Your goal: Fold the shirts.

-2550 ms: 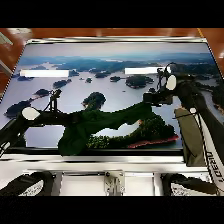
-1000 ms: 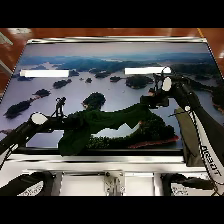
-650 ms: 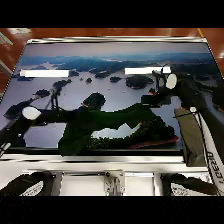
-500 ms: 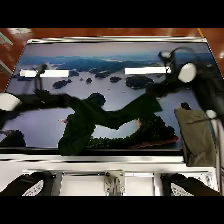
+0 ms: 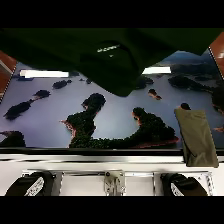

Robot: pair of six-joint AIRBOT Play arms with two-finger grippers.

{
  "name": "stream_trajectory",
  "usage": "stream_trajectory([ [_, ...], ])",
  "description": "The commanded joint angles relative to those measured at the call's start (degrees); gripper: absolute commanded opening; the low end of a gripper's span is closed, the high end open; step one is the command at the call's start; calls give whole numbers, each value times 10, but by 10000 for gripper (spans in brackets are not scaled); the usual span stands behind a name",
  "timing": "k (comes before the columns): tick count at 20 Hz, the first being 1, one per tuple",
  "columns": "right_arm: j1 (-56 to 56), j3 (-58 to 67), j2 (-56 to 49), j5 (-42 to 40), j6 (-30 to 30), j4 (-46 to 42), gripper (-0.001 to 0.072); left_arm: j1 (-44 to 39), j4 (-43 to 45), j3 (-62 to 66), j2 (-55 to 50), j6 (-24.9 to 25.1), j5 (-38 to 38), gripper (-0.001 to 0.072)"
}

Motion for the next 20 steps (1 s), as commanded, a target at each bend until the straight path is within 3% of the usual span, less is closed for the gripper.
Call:
stream_trajectory([
  [1,0,14,36,90,27,-9,48,20,49,56,2,-19,53,35],
  [3,0,14,26,188,36,-22,48,20,70,45,-14,-49,61,36],
  [7,0,13,-47,394,31,-33,48,20,63,-6,-75,-50,82,36],
  [10,0,13,-143,507,7,-29,47,19,-21,-14,-166,-50,83,36],
  [13,0,13,-254,507,-36,-13,46,-5,-92,-14,-275,-50,137,36],
  [20,-57,13,-471,495,-57,135,47,-129,-118,-15,-502,-39,53,36],
])
